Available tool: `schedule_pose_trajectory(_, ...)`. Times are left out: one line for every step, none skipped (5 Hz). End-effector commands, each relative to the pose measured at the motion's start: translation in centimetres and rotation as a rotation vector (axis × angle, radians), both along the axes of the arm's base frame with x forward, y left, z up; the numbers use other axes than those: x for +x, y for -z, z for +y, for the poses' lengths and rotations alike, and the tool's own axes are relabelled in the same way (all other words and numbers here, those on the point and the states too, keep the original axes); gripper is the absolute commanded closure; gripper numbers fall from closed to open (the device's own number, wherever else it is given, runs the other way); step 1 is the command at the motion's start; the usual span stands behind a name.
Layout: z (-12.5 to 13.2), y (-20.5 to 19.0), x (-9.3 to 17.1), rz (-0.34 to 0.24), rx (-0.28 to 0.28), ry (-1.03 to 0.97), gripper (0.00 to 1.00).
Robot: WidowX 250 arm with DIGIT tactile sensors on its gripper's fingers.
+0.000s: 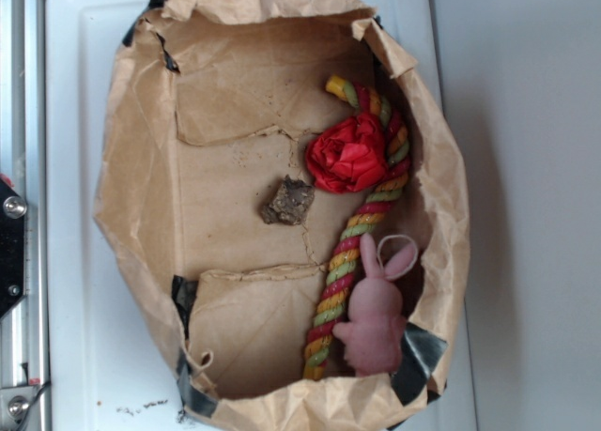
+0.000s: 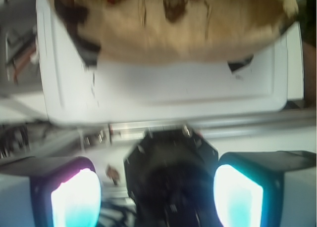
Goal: Grab the rock.
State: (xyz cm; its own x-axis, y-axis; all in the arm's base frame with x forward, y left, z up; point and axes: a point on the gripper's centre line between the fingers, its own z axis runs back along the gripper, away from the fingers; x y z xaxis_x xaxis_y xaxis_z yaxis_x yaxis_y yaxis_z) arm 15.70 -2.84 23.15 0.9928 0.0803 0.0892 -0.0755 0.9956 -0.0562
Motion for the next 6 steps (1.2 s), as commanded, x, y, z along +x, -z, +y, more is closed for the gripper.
schedule_pose_trajectory(-0.6, -0.6, 5.6, -0.093, -0.017, -0.041, 0.0)
schedule_pose_trajectory(-0.4, 1.1, 8.3, -0.166, -0.038, -0.01, 0.0)
schedule_pose_trajectory(0.0, 3.2, 11.0, -0.199, -0.011, -0.008, 0.0)
schedule_pose_trajectory(0.9, 4.4, 12.7, -0.198, -0.005, -0.012, 0.0)
schedule_pose_trajectory(2.0, 6.1, 13.6, -0.179, 0.0, -0.016, 0.0)
schedule_pose_trajectory(3.1, 8.2, 14.2, -0.165, 0.004, -0.013, 0.0)
